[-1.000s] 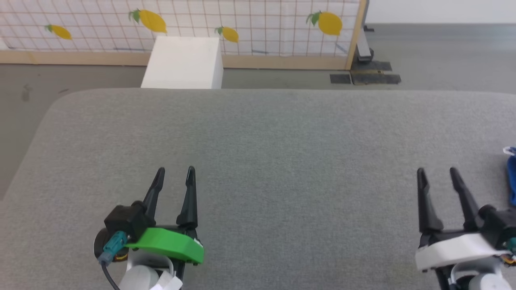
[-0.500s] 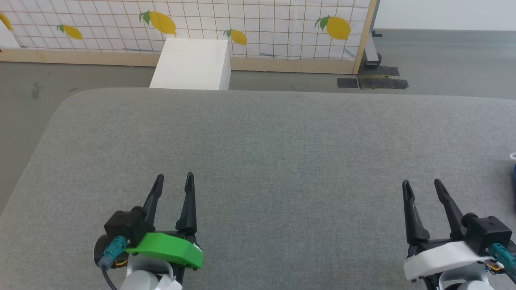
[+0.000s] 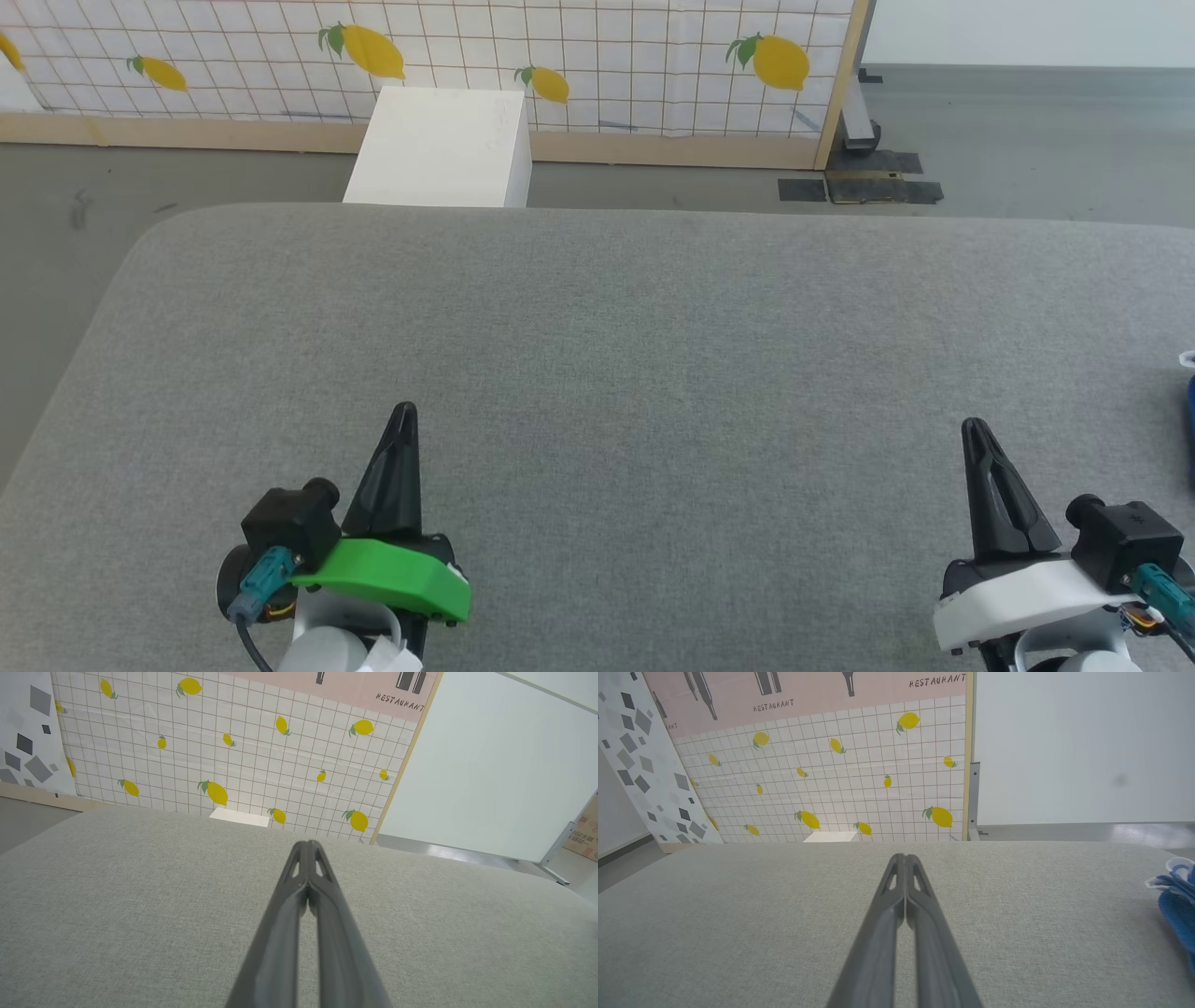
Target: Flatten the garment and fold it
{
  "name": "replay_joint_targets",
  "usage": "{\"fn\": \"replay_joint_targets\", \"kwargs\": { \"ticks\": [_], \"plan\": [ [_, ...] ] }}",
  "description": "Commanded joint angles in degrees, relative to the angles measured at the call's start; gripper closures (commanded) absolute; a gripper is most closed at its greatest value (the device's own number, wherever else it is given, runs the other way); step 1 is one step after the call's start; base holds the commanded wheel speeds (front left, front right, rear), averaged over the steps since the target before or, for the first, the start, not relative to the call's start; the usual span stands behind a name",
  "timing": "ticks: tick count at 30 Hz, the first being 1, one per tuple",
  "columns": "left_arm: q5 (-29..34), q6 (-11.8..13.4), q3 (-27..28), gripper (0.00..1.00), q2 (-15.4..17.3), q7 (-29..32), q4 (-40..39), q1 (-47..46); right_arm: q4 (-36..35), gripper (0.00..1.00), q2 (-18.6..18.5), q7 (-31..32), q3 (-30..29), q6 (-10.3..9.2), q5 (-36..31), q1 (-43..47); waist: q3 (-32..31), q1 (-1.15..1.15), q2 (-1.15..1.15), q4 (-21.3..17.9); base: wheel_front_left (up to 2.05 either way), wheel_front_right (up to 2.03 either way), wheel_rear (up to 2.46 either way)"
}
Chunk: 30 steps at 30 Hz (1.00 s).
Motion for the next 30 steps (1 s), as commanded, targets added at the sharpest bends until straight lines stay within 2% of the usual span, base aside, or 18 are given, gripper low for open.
{"fn": "replay_joint_targets", "kwargs": {
  "ticks": [1,30],
  "plan": [
    [0.02,0.00,0.02,1.00,0.00,0.01,-0.01,0.00,0.00,1.00,0.00,0.01,0.03,0.00,-0.01,0.00,0.00,0.00,0.00,-0.01,0.00,0.00,0.00],
    [3.59,0.77,1.39,1.00,-0.04,3.11,-1.86,0.87,-0.95,1.00,0.05,2.40,0.68,-0.02,-1.81,-0.38,-0.33,0.00,0.00,-0.74,0.00,0.00,0.00]
  ]
}}
